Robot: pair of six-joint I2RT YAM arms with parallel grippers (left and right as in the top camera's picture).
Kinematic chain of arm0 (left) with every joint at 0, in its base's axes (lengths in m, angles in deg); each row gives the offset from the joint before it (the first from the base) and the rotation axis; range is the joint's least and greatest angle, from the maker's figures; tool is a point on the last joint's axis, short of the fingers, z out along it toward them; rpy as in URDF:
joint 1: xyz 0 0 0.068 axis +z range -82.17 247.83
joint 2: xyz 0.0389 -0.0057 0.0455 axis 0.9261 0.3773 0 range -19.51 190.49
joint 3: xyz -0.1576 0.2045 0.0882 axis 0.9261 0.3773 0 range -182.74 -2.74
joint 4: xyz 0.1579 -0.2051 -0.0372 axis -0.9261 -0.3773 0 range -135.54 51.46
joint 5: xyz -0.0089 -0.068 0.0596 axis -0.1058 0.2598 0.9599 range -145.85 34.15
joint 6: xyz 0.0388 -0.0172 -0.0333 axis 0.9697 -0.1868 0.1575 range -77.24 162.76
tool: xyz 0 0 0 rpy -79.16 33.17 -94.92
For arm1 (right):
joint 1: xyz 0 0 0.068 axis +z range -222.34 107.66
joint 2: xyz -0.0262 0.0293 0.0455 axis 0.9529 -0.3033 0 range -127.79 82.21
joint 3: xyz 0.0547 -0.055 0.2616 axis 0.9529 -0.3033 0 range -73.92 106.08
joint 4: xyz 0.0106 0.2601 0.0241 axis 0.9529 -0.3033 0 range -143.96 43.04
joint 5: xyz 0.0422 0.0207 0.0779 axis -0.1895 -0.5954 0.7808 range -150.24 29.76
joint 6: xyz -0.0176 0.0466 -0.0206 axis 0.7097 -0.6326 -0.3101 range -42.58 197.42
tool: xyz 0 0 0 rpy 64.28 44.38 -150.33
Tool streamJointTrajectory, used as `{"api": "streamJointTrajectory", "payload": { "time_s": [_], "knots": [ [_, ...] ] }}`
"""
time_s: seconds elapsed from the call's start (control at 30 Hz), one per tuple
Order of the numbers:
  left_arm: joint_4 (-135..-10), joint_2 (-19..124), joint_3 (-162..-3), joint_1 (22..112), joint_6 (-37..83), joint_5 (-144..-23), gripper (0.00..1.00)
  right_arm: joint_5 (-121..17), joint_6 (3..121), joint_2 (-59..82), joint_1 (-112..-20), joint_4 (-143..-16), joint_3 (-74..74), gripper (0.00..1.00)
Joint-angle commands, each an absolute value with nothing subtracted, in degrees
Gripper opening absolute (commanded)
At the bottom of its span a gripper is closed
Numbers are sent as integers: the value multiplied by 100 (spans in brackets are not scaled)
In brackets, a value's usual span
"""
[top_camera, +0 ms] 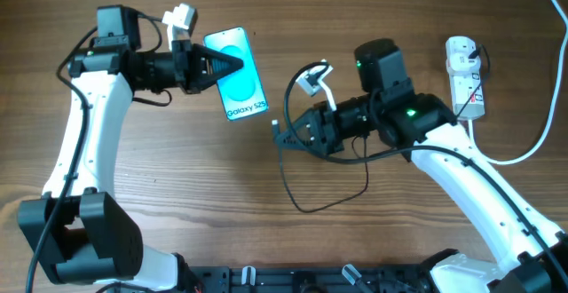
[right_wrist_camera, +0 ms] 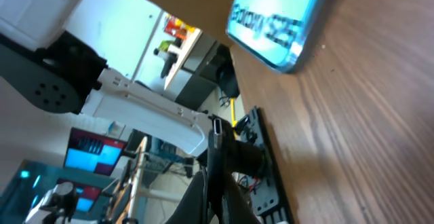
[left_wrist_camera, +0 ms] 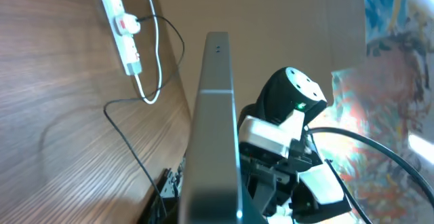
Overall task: Plug charger to phone and switch on socket
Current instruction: 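Lift the plug with the right gripper toward the phone's bottom port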
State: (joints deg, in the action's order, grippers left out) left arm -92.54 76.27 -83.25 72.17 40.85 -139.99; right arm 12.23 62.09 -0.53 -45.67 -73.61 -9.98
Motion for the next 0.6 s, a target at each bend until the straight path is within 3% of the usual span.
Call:
{"api": "streamJointTrajectory", "payload": {
  "time_s": [0.0,0.57],
  "knots": [
    [-9212,7531,-8340,7092,4238,-14543,4,1395,6067,4,-4405,-7309,-1031,4],
    [-9199,7531,-8340,6767,4232,-14604,4,1118,5789,-20,-4379,-7210,-1068,4]
  ]
}}
